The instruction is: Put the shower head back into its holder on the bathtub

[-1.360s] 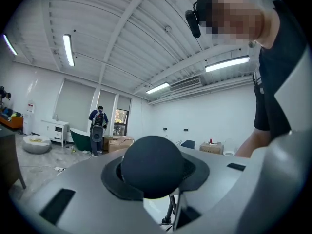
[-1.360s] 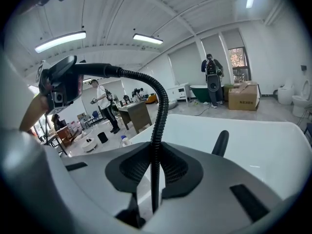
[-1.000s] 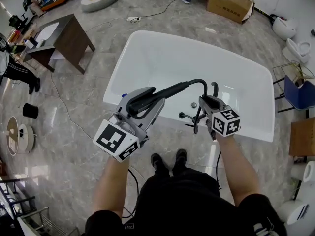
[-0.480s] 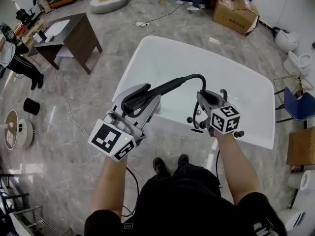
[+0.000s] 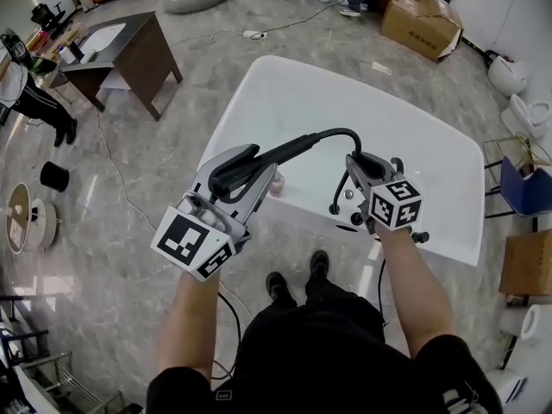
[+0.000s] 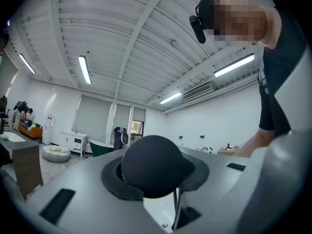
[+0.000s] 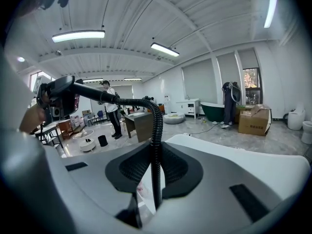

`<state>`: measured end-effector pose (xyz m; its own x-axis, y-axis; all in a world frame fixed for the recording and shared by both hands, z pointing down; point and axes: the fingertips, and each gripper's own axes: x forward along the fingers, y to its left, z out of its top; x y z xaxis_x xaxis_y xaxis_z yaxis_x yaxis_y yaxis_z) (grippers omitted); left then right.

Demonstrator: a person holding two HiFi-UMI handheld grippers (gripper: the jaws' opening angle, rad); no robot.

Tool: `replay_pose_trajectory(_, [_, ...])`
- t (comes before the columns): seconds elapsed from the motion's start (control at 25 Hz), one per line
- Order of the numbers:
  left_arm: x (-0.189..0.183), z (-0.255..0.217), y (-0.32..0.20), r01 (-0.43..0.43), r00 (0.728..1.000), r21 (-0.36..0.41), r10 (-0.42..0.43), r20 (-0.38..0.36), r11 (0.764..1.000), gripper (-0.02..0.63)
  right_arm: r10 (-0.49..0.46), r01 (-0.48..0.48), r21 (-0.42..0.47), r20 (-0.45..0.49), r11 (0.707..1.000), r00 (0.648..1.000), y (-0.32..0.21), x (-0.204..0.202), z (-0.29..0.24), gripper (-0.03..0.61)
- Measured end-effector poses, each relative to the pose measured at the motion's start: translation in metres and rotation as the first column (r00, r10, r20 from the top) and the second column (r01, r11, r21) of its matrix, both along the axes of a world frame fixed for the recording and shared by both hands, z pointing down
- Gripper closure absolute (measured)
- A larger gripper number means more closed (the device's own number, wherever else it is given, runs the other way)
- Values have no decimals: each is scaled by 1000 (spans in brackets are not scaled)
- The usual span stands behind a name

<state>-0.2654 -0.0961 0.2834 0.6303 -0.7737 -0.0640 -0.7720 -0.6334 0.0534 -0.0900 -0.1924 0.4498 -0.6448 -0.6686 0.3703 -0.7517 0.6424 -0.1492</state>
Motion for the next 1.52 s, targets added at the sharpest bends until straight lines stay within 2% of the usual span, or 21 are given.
replay_pose_trajectory(0.2, [27, 4, -17, -25, 1000, -23, 25, 5, 999, 469, 6, -7, -20, -39, 1000, 999, -12, 28, 17, 502])
replay_pose_trajectory(0.4, [51, 15, -31, -66, 998, -69, 66, -14, 995, 470, -7, -1, -113, -66, 994, 998, 0, 42, 66, 502])
replay_pose_trajectory(0.64, [84, 20, -41, -133, 991, -90, 131, -24, 987, 471, -22, 4, -233, -77, 973, 997, 27, 52, 124, 502])
replay_pose_trajectory(0.96, [118, 25, -41, -213, 977, -96, 211, -34, 972, 472, -57, 29, -340, -70, 940, 996, 54, 49, 161, 494])
replay_pose_trajectory(1.16, [128, 26, -37, -247, 969, -96, 245, -37, 964, 472, -59, 32, -359, -66, 933, 996, 66, 46, 167, 486])
replay_pose_trajectory(1.28, [136, 29, -31, -255, 967, -88, 255, -9, 963, 472, -47, 23, -357, -60, 934, 997, 74, 52, 167, 485])
replay_pose_trajectory(1.52, [138, 34, -17, -281, 959, -84, 284, 14, 956, 472, 42, -49, -321, -30, 946, 999, 86, 69, 147, 488])
